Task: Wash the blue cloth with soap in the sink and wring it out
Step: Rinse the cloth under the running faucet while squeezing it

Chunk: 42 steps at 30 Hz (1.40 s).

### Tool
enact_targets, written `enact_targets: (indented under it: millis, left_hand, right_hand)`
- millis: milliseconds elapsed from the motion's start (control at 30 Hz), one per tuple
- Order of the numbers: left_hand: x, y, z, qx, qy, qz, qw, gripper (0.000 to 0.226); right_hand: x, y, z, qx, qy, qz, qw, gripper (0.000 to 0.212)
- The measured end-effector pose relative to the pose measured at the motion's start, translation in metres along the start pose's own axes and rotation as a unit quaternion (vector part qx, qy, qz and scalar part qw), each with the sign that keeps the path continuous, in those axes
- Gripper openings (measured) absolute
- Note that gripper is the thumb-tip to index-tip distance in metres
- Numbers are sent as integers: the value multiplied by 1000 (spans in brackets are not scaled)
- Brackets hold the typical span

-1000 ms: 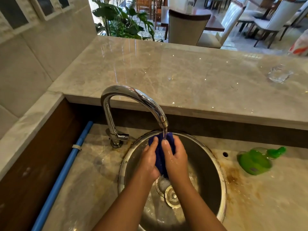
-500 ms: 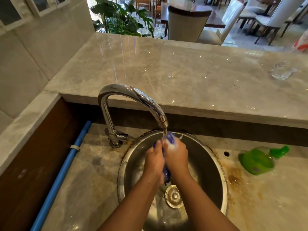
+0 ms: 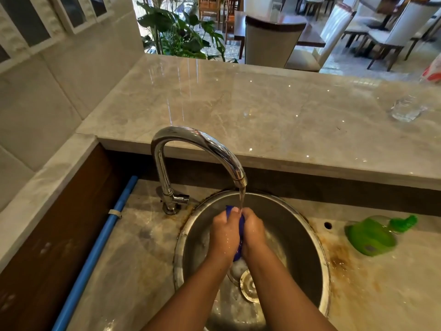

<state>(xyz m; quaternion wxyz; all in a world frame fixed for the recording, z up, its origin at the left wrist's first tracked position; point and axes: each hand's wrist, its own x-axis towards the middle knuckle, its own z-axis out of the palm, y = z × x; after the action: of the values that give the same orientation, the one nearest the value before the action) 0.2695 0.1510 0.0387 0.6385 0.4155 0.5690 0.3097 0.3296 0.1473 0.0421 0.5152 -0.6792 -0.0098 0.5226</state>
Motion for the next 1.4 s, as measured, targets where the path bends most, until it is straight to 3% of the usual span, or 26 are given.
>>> enact_targets:
  millis: [200, 333, 467, 633, 800, 900, 1033, 1133, 1300, 1400]
  left_hand:
    - [5, 10, -13, -42, -8, -10, 999, 20]
    - [10, 15, -23, -33, -9, -1, 999, 22]
    - [12, 18, -29, -31, -24, 31, 999, 27]
    - [12, 7, -39, -245, -102, -122, 956, 36]
    - [10, -5, -36, -311, -188, -247, 898, 51]
    - [14, -4, -40, -324, -251, -257, 875, 63]
    - [25, 2, -40, -253, -217, -185, 924, 46]
    - [30, 8, -35, -221, -181, -118, 951, 34]
    - [26, 3, -30, -240, -184, -67, 951, 31]
    - [26, 2, -34, -175, -154, -41, 972, 24]
  right_hand:
    - [-2, -5, -18, 62, -94, 2, 994, 40]
    - [0, -11, -36, 93, -63, -53, 992, 26]
    - [1, -10, -42, 19, -20, -134, 991, 28]
    - [-5, -21, -40, -17, -73, -160, 984, 13]
    - [-14, -30, -36, -28, -138, -163, 977, 15]
    - [-17, -34, -35, -61, -140, -192, 969, 14]
    - [-5, -30, -43, -72, -43, -211, 974, 8]
    - [1, -22, -51, -136, 13, -255, 957, 2]
    - [2, -16, -47, -159, 70, -332, 927, 5]
    - [3, -20, -48, -163, 68, -329, 928, 7]
